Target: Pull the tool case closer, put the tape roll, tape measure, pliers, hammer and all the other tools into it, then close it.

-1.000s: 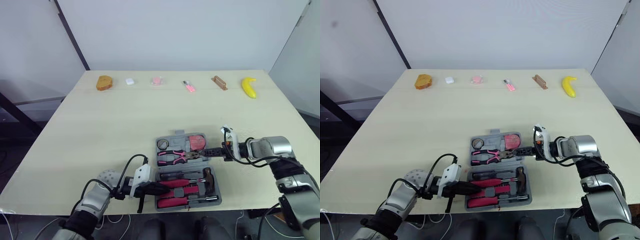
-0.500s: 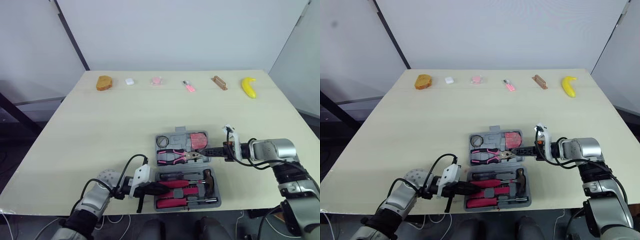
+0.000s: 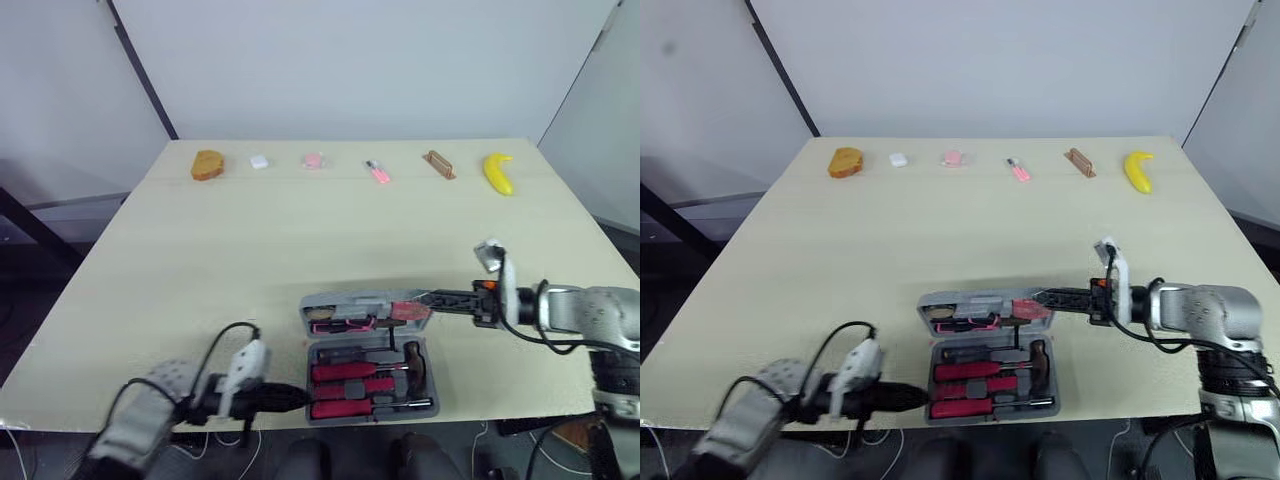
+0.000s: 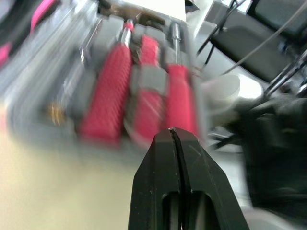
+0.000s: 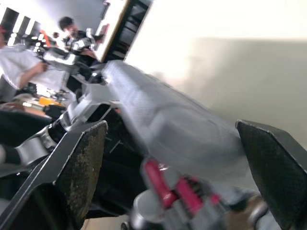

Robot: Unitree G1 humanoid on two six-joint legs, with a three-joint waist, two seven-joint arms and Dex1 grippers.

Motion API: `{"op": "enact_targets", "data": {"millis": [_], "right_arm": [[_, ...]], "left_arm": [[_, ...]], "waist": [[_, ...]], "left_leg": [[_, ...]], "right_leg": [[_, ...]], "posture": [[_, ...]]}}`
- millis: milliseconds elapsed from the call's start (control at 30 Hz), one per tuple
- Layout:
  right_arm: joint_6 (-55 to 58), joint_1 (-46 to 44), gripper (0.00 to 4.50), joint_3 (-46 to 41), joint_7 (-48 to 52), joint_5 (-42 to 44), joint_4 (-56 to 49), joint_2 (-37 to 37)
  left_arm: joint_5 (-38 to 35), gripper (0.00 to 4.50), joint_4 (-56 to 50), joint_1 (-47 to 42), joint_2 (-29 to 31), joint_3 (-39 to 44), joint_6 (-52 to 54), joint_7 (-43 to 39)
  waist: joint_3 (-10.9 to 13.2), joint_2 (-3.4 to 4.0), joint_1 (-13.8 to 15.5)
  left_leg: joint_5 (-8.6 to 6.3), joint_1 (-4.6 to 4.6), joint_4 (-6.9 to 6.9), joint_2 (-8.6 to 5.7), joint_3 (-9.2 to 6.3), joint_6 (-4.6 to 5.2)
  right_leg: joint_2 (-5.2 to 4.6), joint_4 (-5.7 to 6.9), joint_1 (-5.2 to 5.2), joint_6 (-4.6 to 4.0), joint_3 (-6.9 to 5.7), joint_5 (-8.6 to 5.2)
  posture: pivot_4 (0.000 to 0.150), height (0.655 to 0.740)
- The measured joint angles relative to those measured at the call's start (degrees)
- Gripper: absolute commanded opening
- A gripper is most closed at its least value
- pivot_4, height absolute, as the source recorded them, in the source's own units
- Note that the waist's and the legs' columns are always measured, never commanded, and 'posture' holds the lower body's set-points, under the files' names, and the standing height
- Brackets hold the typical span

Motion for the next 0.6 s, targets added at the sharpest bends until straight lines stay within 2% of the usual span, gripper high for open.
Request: {"op": "enact_targets", "data": {"millis": [67,133,233,300,367,433,533,600], "right_arm": [[4.1,2.9,4.50,-2.8,-0.5,4.6,-5.7,-1.1],[6.7,6.1,4.50,-4.5,-1.5,8.5,-10.4,-1.7],[8.9,13.1,4.50,-6.1,-3.9,14.6,-18.1,-2.3],[7.3,15.4,4.50,-6.5,-5.0,15.2,-21.5,-2.4],[-0.3,19.5,4.50,-7.8,-7.2,13.5,-26.8,-0.4],[-16.7,23.7,4.50,-7.7,-6.3,6.6,-30.0,4.0],[-29.7,26.1,4.50,-4.4,-4.8,-1.7,-30.1,4.8],[-42.2,25.9,4.50,1.0,-2.5,-11.1,-25.5,3.3]], "left_arm": [[-4.8,0.02,-2.3,3.6,6.0,7.1,5.9,-1.3],[-7.5,0.02,-2.9,4.7,8.9,12.4,9.4,-1.8],[-9.7,0.02,-1.4,3.6,7.2,17.7,12.8,1.6],[-10.5,0.02,-1.7,2.8,5.3,18.4,14.0,3.9],[-11.8,0.02,-4.2,1.7,1.0,18.7,15.7,8.3],[-11.4,0.02,-8.4,0.0,-4.5,18.4,15.1,14.6],[-10.0,0.02,-10.6,-3.0,-10.9,17.3,13.3,20.8],[-10.3,0.02,-11.6,-6.6,-14.3,15.0,13.8,24.0]], "waist": [[0.0,-0.05,0.3],[0.1,0.01,0.5],[0.1,0.07,0.7],[0.1,0.05,0.7],[0.1,-0.02,0.8],[0.1,-0.17,0.9],[0.1,-0.16,1.4],[0.1,-0.30,1.6]], "left_leg": [[0.00,-0.10,0.04,-0.02,-0.12,0.00],[0.00,-0.11,0.04,-0.09,-0.06,0.00],[0.00,-0.18,0.07,-0.13,0.02,0.00],[0.00,-0.26,0.11,-0.13,0.03,0.00],[0.00,-0.51,0.24,-0.11,-0.04,0.00],[0.01,-0.65,0.33,-0.11,-0.04,-0.01],[0.01,-0.64,0.37,-0.14,0.00,-0.02],[0.03,-0.65,0.45,-0.16,-0.01,-0.03]], "right_leg": [[-0.04,0.00,-0.04,-0.01,-0.13,0.00],[-0.09,-0.06,-0.03,0.01,-0.14,-0.02],[-0.12,-0.14,-0.05,0.05,-0.11,-0.02],[-0.10,-0.15,-0.12,0.07,-0.11,-0.01],[-0.02,-0.11,-0.30,0.09,-0.14,0.00],[0.04,-0.02,-0.45,0.10,-0.08,0.02],[0.04,-0.03,-0.43,0.16,-0.03,0.05],[0.07,-0.01,-0.42,0.20,-0.02,0.09]], "posture": [[0.150,0.7400],[0.150,0.7400],[0.150,0.7400],[0.150,0.7400],[0.150,0.7400],[0.150,0.7400],[0.150,0.7400],[0.150,0.7400]]}}
